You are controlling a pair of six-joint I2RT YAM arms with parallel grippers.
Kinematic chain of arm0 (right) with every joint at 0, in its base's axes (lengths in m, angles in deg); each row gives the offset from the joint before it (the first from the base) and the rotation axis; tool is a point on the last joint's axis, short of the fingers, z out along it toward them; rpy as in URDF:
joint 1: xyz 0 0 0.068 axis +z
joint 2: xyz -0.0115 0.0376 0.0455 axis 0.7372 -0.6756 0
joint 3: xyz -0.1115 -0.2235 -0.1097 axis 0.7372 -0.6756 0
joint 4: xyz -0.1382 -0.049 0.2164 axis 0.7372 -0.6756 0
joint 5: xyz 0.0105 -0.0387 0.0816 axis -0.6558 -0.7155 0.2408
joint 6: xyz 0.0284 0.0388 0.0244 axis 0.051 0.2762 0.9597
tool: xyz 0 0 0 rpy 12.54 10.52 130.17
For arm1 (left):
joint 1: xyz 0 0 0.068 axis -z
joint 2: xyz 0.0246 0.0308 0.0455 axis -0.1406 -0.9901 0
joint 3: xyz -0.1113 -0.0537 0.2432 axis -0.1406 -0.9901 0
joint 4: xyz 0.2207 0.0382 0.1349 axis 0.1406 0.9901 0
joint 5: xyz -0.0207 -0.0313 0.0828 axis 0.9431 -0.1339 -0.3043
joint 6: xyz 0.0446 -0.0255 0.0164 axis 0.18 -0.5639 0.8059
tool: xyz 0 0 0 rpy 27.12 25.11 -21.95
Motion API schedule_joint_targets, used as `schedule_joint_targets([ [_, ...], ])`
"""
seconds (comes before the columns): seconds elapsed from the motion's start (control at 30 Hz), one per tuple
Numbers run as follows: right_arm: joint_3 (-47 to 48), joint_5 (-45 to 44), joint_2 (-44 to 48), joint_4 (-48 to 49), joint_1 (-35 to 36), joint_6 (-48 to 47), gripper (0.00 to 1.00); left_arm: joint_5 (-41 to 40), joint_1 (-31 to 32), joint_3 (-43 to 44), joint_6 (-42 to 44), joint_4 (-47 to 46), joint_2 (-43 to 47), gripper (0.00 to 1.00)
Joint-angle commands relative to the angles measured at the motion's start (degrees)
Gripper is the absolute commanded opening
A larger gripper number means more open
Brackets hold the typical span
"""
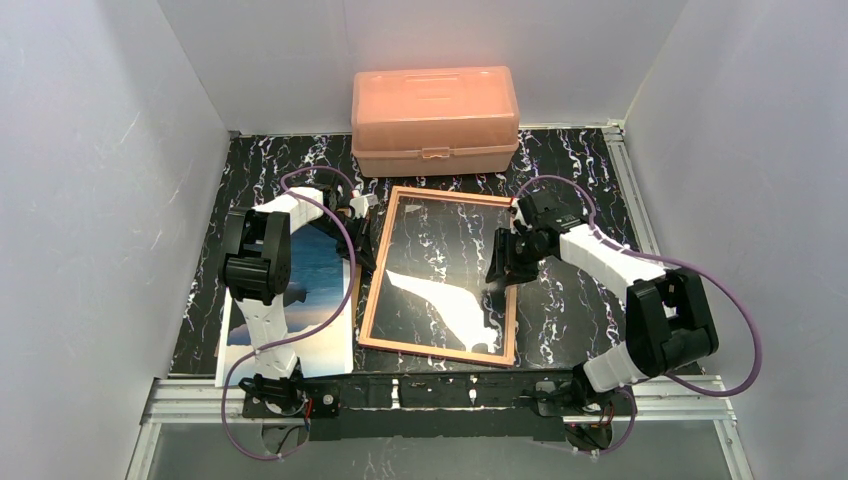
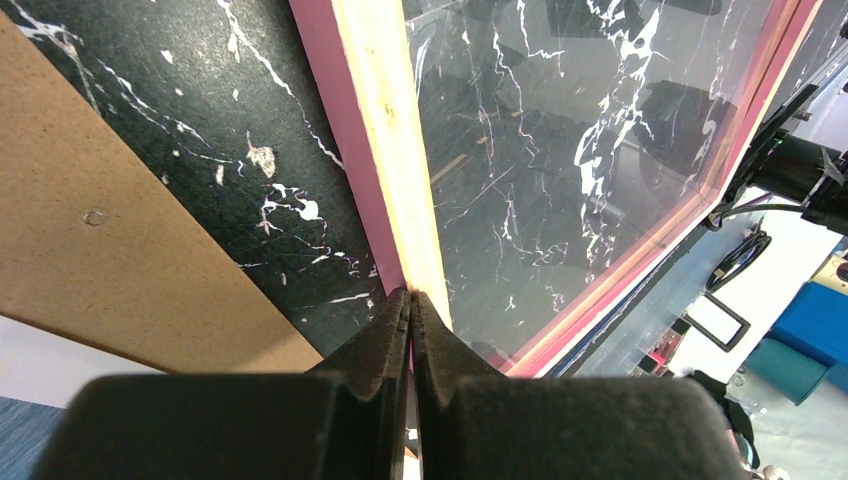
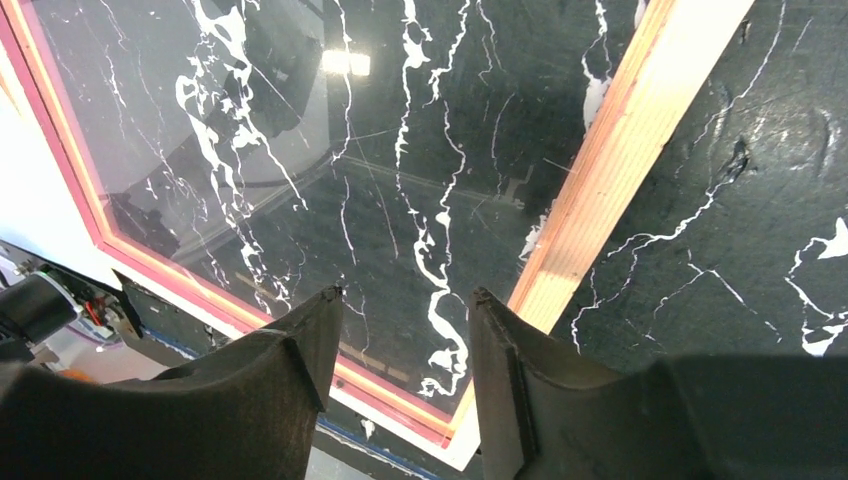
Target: Put the photo into the frame
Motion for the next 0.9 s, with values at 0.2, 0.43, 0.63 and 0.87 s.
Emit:
schedule_joint_targets([
  [0.2,-0.6,-7.4,5.4,-1.0,3.1,1.9,0.52,0.9,0.6,1.4,2.9,4.2,1.6,0.0],
  [0.43,1.8,-15.2,7.8,-2.6,1.9,1.2,0.81,-0.5,0.1,1.7,6.2,6.5,2.8,0.0],
  [0.63,-1.8,-12.0,4.3,5.1,0.5,2.2,0.88,-4.6,0.0,-0.2,11.9,7.0,5.2,0.0],
  [0.87,-3.3,-8.2,0.3,12.6,-1.8,4.2,0.89,-6.4,0.5,-5.0,15.2,4.8,5.5,0.0],
])
